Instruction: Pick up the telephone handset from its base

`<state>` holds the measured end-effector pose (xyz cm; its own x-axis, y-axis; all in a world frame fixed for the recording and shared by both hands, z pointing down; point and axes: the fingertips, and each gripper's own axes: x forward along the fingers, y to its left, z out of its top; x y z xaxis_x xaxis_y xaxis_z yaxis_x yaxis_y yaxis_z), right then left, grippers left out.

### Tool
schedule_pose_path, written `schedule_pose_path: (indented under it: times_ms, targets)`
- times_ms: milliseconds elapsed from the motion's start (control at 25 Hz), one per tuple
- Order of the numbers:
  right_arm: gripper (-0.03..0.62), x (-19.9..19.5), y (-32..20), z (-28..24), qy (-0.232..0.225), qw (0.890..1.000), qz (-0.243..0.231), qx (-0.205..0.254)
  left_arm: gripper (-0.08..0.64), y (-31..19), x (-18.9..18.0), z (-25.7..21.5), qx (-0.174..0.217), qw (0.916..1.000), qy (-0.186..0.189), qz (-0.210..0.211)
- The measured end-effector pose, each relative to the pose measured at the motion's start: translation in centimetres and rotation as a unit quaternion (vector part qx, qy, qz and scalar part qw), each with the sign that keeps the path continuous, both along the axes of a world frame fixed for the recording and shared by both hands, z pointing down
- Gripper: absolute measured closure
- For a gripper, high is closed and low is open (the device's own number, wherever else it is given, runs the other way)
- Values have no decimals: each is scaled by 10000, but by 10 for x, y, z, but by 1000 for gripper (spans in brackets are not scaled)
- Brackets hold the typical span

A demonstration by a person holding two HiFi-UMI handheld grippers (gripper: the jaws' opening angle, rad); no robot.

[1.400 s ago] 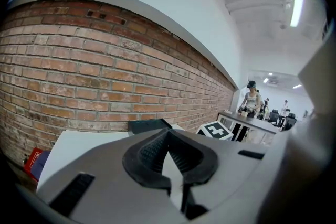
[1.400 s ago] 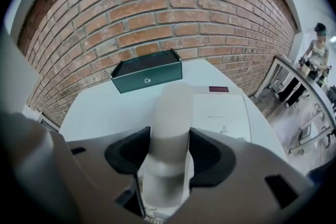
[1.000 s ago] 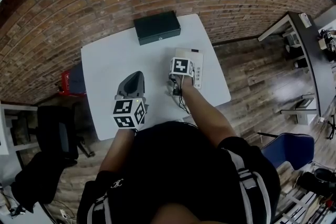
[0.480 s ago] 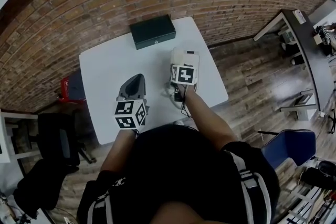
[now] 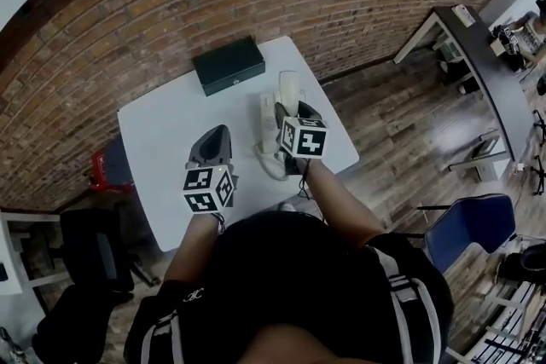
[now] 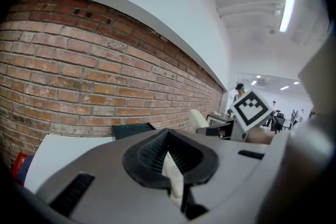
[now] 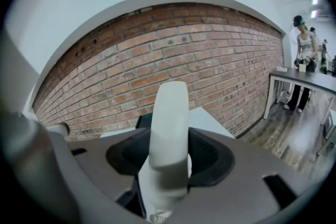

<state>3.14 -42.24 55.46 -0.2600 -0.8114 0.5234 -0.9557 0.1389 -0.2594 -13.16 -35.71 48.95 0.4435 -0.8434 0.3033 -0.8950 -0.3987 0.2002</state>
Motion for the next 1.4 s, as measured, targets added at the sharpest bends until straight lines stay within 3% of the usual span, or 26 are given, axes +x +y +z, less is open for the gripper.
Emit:
schedule_pose_path:
  times_ms: [200,440,560,1000,1400]
  targets:
    - [388,20,11,-55,-64,9959,142,894,562,-6,11,-3,41,9999,35,86]
    - [388,36,29,-98,-34,9807,291,1931,563,-7,27,-22,239,9993,80,261]
    - [388,42,39,-110,67,9740,319,2241,563,-7,35,-34,375,9986,82,355]
    - [388,56,49,-105,64,9750,461,2173,563,-10,56,-36,383,9973,60,628]
    - [388,49,42,-106,103,9755,399,2160,563,-14,52,-37,411,9973,47,610]
